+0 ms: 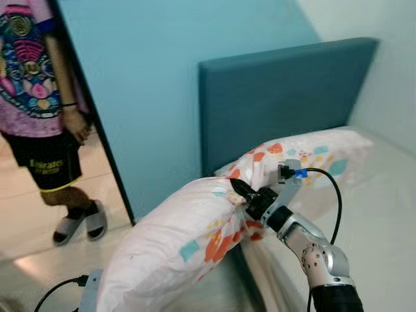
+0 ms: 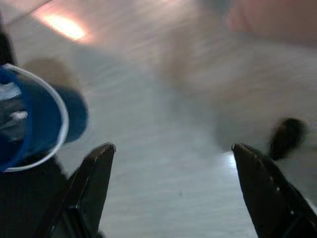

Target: Clean up the room

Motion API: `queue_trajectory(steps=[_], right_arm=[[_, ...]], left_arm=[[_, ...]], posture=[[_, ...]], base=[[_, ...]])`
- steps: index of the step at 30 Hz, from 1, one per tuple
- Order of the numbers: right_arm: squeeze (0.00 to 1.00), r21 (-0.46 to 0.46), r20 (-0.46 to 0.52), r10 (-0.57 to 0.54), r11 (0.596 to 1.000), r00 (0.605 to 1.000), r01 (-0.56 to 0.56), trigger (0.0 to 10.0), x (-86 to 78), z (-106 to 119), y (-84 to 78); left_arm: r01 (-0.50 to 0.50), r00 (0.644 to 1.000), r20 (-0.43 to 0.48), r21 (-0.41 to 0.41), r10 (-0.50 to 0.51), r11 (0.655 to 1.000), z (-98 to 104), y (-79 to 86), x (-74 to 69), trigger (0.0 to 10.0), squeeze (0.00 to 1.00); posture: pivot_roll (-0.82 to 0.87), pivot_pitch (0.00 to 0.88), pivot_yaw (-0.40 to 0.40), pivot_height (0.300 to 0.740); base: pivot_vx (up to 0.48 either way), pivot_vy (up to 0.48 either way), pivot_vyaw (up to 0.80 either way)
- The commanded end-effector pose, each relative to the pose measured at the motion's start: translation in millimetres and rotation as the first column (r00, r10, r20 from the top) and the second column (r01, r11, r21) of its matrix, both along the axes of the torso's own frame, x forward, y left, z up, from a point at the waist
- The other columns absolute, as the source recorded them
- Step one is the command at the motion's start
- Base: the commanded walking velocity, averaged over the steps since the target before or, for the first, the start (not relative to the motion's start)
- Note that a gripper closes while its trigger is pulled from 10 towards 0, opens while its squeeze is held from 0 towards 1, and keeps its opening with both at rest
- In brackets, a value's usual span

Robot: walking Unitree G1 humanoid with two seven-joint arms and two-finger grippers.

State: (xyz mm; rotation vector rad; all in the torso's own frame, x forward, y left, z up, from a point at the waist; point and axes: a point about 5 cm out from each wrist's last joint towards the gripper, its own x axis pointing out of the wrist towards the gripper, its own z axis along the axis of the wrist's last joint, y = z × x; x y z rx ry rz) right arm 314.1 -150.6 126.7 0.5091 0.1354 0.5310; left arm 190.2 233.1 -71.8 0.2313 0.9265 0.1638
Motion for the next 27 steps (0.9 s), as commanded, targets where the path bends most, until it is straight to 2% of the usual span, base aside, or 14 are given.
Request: queue_trajectory(steps=[1,3,5,7,9,14,23,27], right_arm=[[0.00,0.009,0.087,-0.069,0.998,0.994,0.069,10.0,8.7,18.2,-5.6],[0.00,-0.005,0.083,-0.111,0.994,0.990,0.112,10.0,11.4,18.2,-9.9],[0.00,-0.032,0.096,-0.208,0.977,0.973,0.211,10.0,16.4,22.3,-21.5],[0.00,-0.032,0.096,-0.208,0.977,0.973,0.211,10.0,16.4,22.3,-21.5],[0.00,-0.031,0.122,-0.264,0.963,0.957,0.269,10.0,18.8,28.0,-28.1],[0.00,-0.024,0.139,-0.260,0.964,0.956,0.266,10.0,18.7,31.6,-27.2],[0.00,-0.037,0.178,-0.182,0.981,0.967,0.192,10.0,16.5,35.8,-15.4],[0.00,-0.038,0.183,-0.200,0.977,0.963,0.210,10.0,16.1,35.4,-17.3]], left_arm=[[0.005,1.000,-0.007,-0.008,-0.005,1.000,-0.7,-0.6,-0.8,10.0,0.00],[0.007,1.000,-0.006,-0.010,-0.007,1.000,-0.7,-1.1,-0.6,10.0,0.00],[0.006,1.000,-0.004,-0.013,-0.006,1.000,-0.8,-1.5,-0.7,10.0,0.00],[0.006,1.000,-0.004,-0.013,-0.006,1.000,-0.8,-1.5,-0.7,10.0,0.00],[0.006,1.000,-0.003,-0.013,-0.006,1.000,-1.0,-1.5,-1.1,10.0,0.00],[0.007,1.000,-0.006,-0.013,-0.007,1.000,-1.4,-1.7,-1.9,10.0,0.00],[0.011,1.000,-0.014,-0.012,-0.011,1.000,-3.2,-3.1,-4.7,10.0,0.00],[0.015,1.000,-0.016,-0.010,-0.015,1.000,-3.6,-3.2,-5.5,10.0,0.00]], posture=[[0.01,0.000,0.002,0.731],[0.01,0.000,0.002,0.731],[0.00,0.000,0.003,0.731],[0.00,0.000,0.003,0.731],[0.00,0.000,0.002,0.731],[0.00,0.000,-0.002,0.731],[0.00,0.000,-0.006,0.731],[0.00,0.000,-0.005,0.731]], base=[[0.371,0.000,0.00],[0.465,0.000,0.00],[0.480,0.000,0.00],[0.480,0.000,0.00],[0.480,0.000,0.00],[0.480,0.000,0.00],[0.480,0.000,0.00],[0.480,0.000,0.71]])
